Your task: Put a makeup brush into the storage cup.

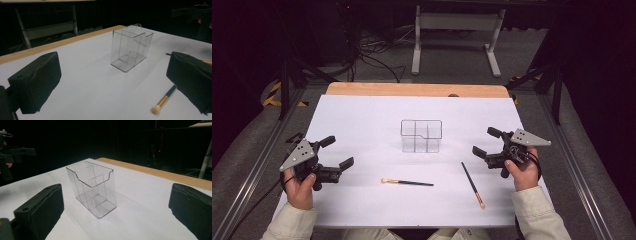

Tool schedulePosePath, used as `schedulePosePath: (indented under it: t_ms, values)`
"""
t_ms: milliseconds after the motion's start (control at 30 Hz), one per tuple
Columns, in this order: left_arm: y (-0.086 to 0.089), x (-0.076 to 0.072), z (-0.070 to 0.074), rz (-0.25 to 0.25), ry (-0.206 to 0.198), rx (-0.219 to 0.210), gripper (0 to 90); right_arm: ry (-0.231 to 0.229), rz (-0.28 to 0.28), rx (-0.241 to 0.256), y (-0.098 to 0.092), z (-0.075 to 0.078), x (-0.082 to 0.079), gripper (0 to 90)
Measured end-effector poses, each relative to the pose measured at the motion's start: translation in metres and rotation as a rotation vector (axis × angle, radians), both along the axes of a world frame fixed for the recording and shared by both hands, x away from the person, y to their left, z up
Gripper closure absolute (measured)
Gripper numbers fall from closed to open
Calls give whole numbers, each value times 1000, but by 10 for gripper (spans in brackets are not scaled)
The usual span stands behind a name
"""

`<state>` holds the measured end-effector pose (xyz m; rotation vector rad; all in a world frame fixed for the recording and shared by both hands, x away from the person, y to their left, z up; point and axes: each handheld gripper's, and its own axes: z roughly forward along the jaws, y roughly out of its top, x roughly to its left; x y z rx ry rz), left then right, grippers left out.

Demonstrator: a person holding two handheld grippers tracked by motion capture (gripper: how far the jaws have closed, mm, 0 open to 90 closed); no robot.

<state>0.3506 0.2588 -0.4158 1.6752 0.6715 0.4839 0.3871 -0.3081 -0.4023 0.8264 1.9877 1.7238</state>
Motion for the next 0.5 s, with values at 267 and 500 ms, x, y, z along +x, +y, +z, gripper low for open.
schedulePosePath:
  t_ms: [267, 500]
  values:
    - [-1, 0, -1, 5, 1, 1, 5, -3, 10, 9, 5, 1, 1, 2]
    - [-2, 1, -1, 11, 0, 6, 5, -7, 68, -17, 31, 3, 3, 2]
